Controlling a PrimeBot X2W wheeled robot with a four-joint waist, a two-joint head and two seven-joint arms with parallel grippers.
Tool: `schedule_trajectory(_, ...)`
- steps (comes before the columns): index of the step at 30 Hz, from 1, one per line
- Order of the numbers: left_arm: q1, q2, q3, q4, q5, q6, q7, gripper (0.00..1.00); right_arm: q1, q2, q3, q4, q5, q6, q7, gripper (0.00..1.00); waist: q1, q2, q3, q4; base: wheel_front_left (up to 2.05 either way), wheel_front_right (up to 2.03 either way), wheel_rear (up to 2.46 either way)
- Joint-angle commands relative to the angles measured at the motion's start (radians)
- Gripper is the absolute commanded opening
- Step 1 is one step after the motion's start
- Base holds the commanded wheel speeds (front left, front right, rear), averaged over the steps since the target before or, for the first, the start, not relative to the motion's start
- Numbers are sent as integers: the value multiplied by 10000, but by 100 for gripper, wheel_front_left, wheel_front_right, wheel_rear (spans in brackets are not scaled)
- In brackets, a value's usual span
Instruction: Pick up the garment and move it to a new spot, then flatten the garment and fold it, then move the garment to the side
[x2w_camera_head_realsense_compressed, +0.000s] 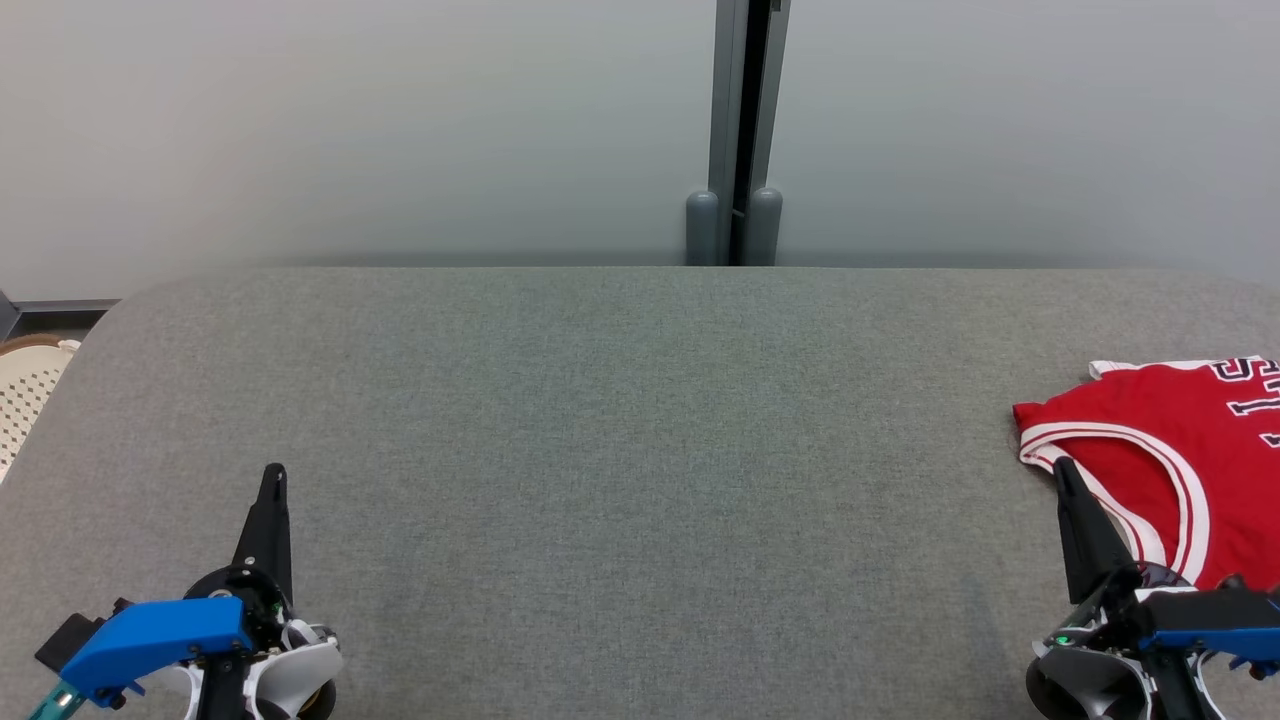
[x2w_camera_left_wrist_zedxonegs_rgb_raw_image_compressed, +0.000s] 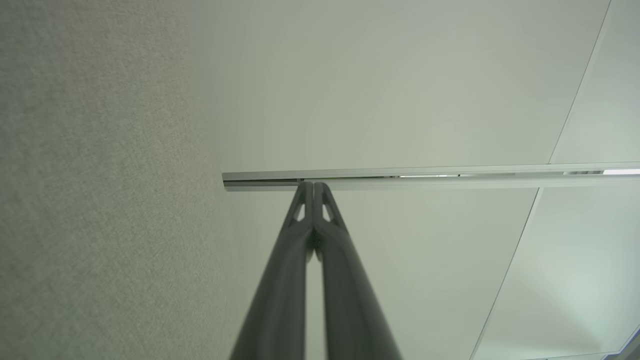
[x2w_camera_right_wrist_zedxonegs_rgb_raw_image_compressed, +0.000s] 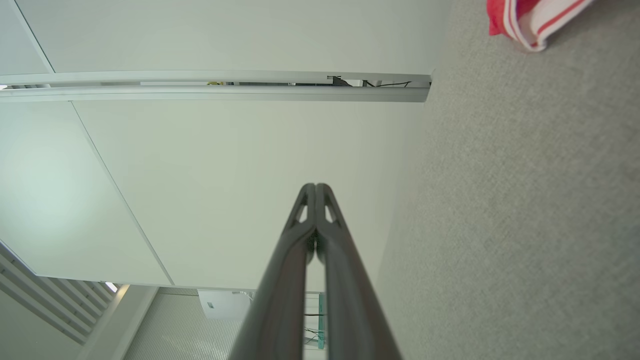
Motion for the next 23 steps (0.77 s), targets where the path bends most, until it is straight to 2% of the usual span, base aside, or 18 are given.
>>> schedule_trajectory(1,-99,-21,18,-40,-29,-48,36,0,-99,-41,-18,-31,26,4,29,0,0,0,0,0,0,0,0)
schedule_trajectory(23,-99,-21,17,-41,-30,-48,35,0,-99,-41,-17,-31,27,4,29,0,0,0,0,0,0,0,0)
